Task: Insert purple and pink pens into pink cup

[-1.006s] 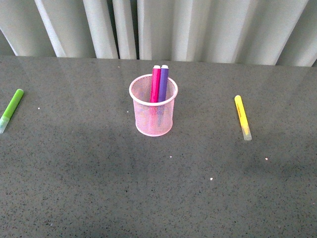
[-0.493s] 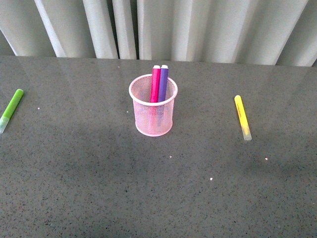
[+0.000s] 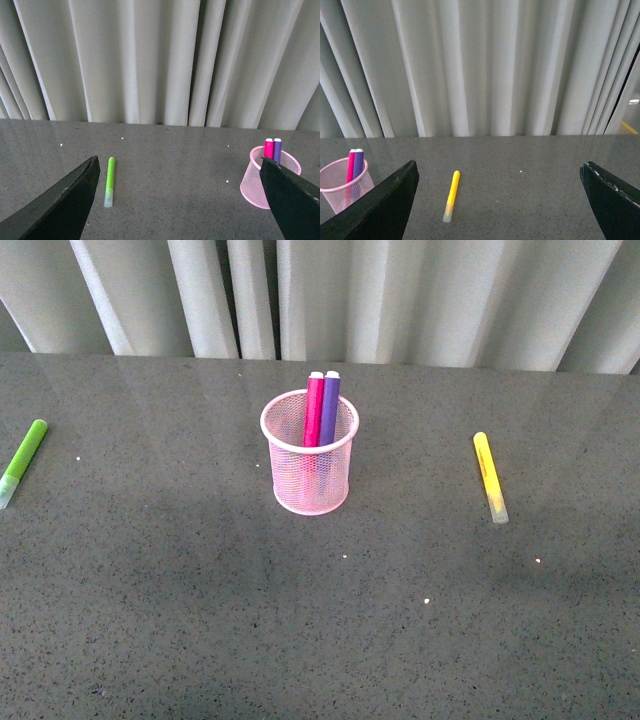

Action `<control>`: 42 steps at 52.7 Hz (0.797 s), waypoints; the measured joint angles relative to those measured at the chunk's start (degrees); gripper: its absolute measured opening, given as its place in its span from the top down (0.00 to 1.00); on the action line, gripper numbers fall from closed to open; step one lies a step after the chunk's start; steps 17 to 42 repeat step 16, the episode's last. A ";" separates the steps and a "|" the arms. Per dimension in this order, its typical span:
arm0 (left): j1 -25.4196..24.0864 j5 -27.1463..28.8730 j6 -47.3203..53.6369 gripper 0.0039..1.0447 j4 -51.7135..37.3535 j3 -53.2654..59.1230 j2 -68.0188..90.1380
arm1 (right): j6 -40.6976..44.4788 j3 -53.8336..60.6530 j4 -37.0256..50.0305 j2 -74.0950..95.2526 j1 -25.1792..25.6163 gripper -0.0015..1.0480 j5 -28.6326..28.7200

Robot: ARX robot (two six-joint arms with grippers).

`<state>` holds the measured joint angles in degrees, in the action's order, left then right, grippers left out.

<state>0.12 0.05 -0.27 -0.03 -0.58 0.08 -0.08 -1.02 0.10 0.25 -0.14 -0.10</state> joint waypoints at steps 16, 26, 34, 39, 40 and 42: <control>0.00 0.00 0.00 0.06 0.00 0.00 0.02 | 0.00 0.00 0.00 0.00 0.00 0.07 0.00; 0.00 0.00 0.00 0.06 0.00 0.00 0.02 | 0.00 0.00 0.00 0.00 0.00 0.07 0.00; 0.00 0.00 0.00 0.06 0.00 0.00 0.02 | 0.00 0.00 0.00 0.00 0.00 0.07 0.00; 0.00 0.00 0.00 0.06 0.00 0.00 0.02 | 0.00 0.00 0.00 0.00 0.00 0.07 0.00; 0.00 0.00 0.00 0.06 0.00 0.00 0.02 | 0.00 0.00 0.00 0.00 0.00 0.07 0.00; 0.00 0.00 0.00 0.06 0.00 0.00 0.02 | 0.00 0.00 0.00 0.00 0.00 0.07 0.00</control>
